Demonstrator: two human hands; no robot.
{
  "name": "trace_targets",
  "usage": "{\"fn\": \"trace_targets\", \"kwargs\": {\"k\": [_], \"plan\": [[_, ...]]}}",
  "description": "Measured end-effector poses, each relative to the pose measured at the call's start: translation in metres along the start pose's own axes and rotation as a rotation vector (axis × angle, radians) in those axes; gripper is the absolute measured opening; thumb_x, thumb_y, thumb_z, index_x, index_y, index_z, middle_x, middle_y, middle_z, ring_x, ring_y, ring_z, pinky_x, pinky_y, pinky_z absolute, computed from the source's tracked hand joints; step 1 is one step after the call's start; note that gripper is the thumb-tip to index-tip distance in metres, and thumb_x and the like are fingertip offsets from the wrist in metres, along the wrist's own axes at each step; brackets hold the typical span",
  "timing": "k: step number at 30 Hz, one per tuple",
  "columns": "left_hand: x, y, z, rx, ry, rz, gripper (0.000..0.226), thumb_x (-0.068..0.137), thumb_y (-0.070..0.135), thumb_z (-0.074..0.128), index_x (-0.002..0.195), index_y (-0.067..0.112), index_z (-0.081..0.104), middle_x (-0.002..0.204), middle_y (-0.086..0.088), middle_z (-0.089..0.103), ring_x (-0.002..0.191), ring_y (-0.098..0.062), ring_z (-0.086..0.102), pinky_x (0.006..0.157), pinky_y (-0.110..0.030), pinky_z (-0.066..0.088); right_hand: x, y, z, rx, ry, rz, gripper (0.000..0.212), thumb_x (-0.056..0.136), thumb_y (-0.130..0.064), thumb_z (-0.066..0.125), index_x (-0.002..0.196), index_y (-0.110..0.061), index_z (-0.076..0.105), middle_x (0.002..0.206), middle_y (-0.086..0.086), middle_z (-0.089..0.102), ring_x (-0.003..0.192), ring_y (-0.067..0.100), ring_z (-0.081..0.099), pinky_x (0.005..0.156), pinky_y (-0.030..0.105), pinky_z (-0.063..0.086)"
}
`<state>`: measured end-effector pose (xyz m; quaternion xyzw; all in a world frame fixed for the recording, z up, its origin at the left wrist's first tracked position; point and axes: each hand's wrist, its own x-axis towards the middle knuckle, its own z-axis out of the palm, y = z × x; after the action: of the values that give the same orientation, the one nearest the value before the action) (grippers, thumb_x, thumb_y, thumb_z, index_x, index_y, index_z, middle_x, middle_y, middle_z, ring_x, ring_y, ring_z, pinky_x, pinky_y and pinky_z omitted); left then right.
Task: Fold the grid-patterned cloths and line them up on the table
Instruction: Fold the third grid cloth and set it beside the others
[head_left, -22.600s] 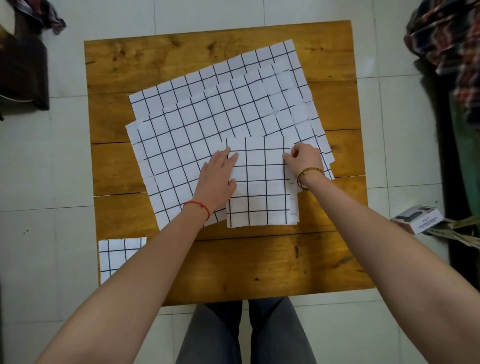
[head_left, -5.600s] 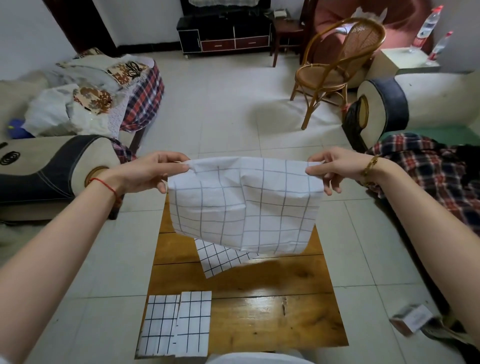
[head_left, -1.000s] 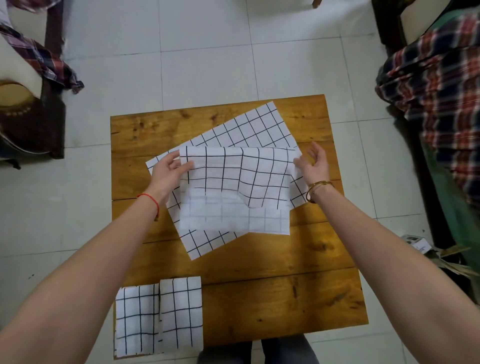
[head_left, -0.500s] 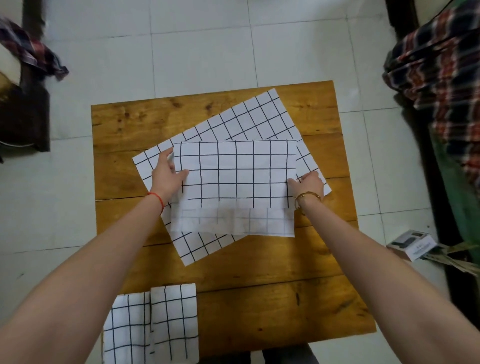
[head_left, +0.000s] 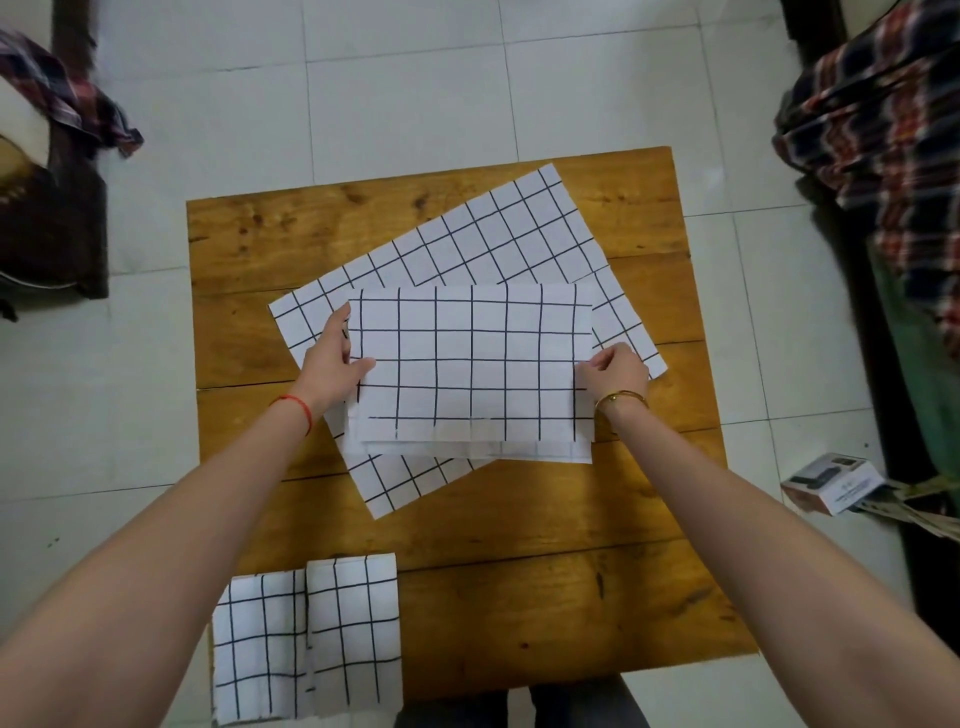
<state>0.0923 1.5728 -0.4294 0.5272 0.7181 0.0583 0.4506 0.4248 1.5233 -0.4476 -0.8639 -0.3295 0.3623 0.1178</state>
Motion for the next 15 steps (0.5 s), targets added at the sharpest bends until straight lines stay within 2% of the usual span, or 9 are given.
{"fn": "trace_targets", "kwargs": {"k": [2,4,6,7,9,10,12,13,15], "plan": [[-0.005,-0.004,0.002,0.039,-0.014,0.005,0.082,0.091,0.007,0.063,0.154,0.023,0.013,0.079,-0.002,0.04,0.075,-0.017,0.047,0.072,-0.028,0.044,-0.003,0.003,0.0,0.015,0.018,-0.041,0.02,0.082,-0.014,0.064,0.099,-0.006,0.056,0.089,0.009,0.061,0.076,0.02,0.055,0.067,0.028,0.045],[-0.01,-0.008,0.005,0.046,-0.033,-0.005,0.084,0.091,0.008,0.063,0.154,0.026,0.011,0.086,-0.001,0.05,0.088,-0.022,0.056,0.081,-0.034,0.047,-0.006,0.005,0.002,0.009,0.035,-0.104,0.025,0.083,-0.017,0.065,0.103,-0.009,0.053,0.097,0.012,0.061,0.081,0.022,0.057,0.07,0.031,0.048],[-0.018,-0.011,0.008,0.036,-0.021,-0.006,0.084,0.091,0.006,0.062,0.154,0.027,0.011,0.107,-0.015,0.062,0.104,-0.032,0.06,0.092,-0.041,0.048,-0.01,0.004,0.004,-0.035,0.04,-0.188,0.029,0.083,-0.017,0.064,0.109,-0.012,0.051,0.107,0.011,0.057,0.093,0.023,0.055,0.078,0.037,0.05],[-0.021,-0.011,0.009,0.025,-0.005,-0.006,0.083,0.092,0.004,0.061,0.154,0.026,0.011,0.118,-0.019,0.061,0.108,-0.034,0.059,0.095,-0.042,0.047,-0.012,0.003,0.006,-0.071,0.042,-0.24,0.032,0.084,-0.017,0.063,0.114,-0.014,0.051,0.113,0.01,0.053,0.1,0.023,0.052,0.083,0.037,0.049],[-0.026,-0.011,0.012,0.015,0.026,0.003,0.084,0.092,0.004,0.061,0.155,0.026,0.009,0.136,-0.015,0.054,0.111,-0.029,0.058,0.098,-0.039,0.045,-0.017,0.0,0.009,-0.156,0.038,-0.349,0.04,0.085,-0.017,0.059,0.123,-0.017,0.048,0.123,0.008,0.046,0.112,0.024,0.045,0.09,0.037,0.046],[-0.026,-0.012,0.014,0.025,0.039,0.009,0.086,0.091,0.006,0.062,0.155,0.027,0.008,0.138,-0.013,0.052,0.107,-0.026,0.058,0.098,-0.038,0.046,-0.019,-0.003,0.011,-0.194,0.029,-0.4,0.043,0.086,-0.017,0.058,0.127,-0.018,0.047,0.126,0.008,0.044,0.115,0.024,0.042,0.092,0.036,0.044],[-0.027,-0.013,0.015,0.068,0.067,0.029,0.088,0.09,0.009,0.064,0.154,0.028,0.008,0.128,-0.013,0.057,0.094,-0.022,0.058,0.094,-0.042,0.051,-0.022,-0.008,0.015,-0.258,0.0,-0.49,0.049,0.086,-0.016,0.055,0.134,-0.018,0.044,0.132,0.007,0.042,0.117,0.025,0.039,0.097,0.035,0.04],[-0.027,-0.013,0.015,0.104,0.087,0.041,0.088,0.089,0.011,0.066,0.154,0.028,0.009,0.125,-0.013,0.058,0.095,-0.023,0.058,0.092,-0.042,0.052,-0.023,-0.01,0.018,-0.295,-0.01,-0.532,0.052,0.086,-0.016,0.055,0.137,-0.018,0.043,0.135,0.007,0.041,0.119,0.026,0.038,0.1,0.034,0.038],[-0.028,-0.013,0.016,0.27,0.152,0.074,0.085,0.087,0.017,0.067,0.153,0.024,0.013,0.131,-0.013,0.05,0.113,-0.028,0.052,0.093,-0.042,0.05,-0.024,-0.015,0.024,-0.378,-0.035,-0.602,0.054,0.088,-0.019,0.053,0.141,-0.016,0.039,0.142,0.007,0.039,0.124,0.027,0.036,0.105,0.036,0.035]]}}
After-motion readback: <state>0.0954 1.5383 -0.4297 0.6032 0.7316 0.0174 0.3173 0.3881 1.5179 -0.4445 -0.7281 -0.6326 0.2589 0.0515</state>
